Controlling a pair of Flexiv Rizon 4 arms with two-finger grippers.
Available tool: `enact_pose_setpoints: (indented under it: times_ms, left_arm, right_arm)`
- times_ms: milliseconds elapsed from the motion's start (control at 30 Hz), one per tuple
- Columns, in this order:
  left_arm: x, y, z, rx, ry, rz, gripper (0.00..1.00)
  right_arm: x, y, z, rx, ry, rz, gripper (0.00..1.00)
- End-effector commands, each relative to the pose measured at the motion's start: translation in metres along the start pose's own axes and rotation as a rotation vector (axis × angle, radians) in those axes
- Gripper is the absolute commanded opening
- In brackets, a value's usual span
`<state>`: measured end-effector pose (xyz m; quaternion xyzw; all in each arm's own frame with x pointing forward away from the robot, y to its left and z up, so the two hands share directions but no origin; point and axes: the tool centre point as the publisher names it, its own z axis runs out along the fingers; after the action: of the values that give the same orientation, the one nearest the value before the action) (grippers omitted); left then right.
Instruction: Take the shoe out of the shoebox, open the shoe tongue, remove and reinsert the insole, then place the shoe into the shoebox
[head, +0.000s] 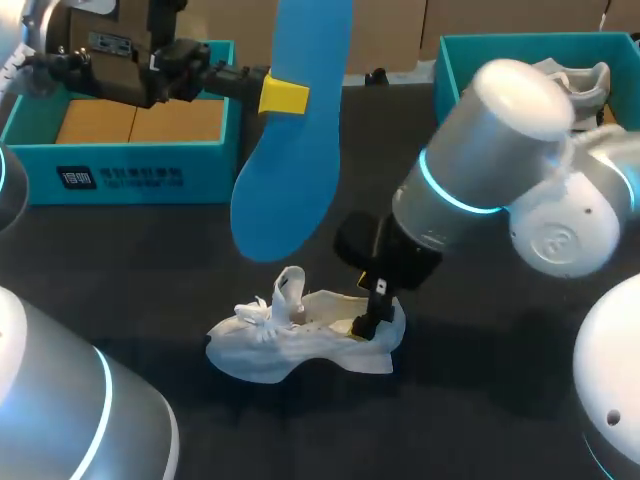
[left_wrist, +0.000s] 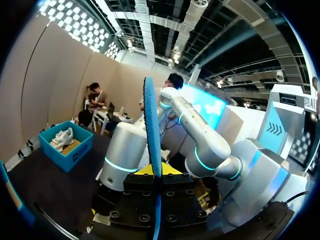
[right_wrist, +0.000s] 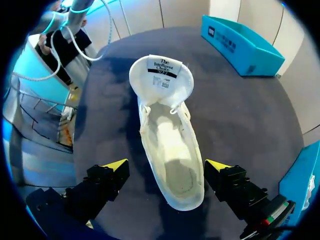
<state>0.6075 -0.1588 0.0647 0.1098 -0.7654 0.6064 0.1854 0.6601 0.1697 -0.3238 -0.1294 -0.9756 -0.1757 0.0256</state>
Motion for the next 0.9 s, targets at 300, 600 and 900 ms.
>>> enact_pose_setpoints:
  times_ms: [300,600,900]
  left_arm:
    - [-0.002,-0.002,0.001,-0.005,0.002,0.0,0.0]
    - [0.007,-0.008,-0.001,0.034,0.04,0.045,0.0]
    - [0.017,-0.018,-0.016,0.06,-0.001,0.096,0.0]
  right_arm:
    - [-0.006,0.004,0.0,0.343,0.007,-0.009,1.0]
    - [-0.008,0.001,-0.002,0.335,0.0,-0.025,1.0]
    - [-0.01,0.002,0.0,0.334,0.007,-0.045,1.0]
